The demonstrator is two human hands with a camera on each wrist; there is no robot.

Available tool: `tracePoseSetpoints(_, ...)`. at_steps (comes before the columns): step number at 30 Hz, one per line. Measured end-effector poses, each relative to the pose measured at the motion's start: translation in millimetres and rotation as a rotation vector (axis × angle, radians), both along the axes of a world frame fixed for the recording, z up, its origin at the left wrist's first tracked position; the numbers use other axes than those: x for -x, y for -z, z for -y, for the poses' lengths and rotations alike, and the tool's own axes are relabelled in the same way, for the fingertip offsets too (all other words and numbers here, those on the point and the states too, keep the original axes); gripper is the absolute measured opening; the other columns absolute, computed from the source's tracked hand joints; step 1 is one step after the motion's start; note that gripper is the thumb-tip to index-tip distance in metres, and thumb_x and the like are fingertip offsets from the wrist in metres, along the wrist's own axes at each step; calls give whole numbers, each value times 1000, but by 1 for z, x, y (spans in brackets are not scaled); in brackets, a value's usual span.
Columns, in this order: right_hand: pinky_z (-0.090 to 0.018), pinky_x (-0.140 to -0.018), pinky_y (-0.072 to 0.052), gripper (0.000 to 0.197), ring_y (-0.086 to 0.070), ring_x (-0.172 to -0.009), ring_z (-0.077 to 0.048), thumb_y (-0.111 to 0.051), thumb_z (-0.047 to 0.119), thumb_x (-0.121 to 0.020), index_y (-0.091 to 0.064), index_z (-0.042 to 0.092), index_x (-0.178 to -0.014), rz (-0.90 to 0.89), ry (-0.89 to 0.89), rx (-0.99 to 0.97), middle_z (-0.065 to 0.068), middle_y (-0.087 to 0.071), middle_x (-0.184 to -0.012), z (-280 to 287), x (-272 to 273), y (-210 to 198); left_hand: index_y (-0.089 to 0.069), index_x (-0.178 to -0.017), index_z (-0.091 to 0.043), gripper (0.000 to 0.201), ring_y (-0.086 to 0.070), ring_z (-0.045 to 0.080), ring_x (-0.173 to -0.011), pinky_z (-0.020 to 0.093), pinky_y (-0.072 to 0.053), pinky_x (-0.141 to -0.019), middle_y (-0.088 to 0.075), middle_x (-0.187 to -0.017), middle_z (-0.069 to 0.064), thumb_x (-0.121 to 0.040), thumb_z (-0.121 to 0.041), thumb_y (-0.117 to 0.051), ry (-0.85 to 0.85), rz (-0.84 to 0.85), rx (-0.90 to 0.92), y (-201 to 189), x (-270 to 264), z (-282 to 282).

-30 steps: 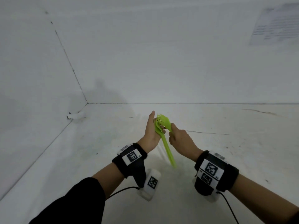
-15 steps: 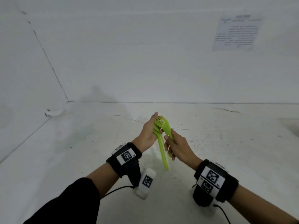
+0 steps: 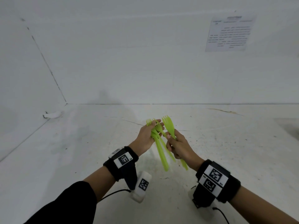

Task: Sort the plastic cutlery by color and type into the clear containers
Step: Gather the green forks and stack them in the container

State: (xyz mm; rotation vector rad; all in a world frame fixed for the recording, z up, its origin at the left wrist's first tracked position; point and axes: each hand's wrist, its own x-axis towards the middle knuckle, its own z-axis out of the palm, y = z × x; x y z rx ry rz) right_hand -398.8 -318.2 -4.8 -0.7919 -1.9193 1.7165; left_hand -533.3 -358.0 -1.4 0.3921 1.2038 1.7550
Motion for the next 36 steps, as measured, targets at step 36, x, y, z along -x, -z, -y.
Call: tracePoseSetpoints(36,-25,-44,-50,36,-48,-50,-12,-41,30,-99,-61,11,-77,66,-10,19,-2,-47,-62,-11,24,6,-61,-92,-8,15,-51,11,-50,22,-41,-53,-61,-81,2,-97,-12,-47,148,-201,40,6,15,-3)
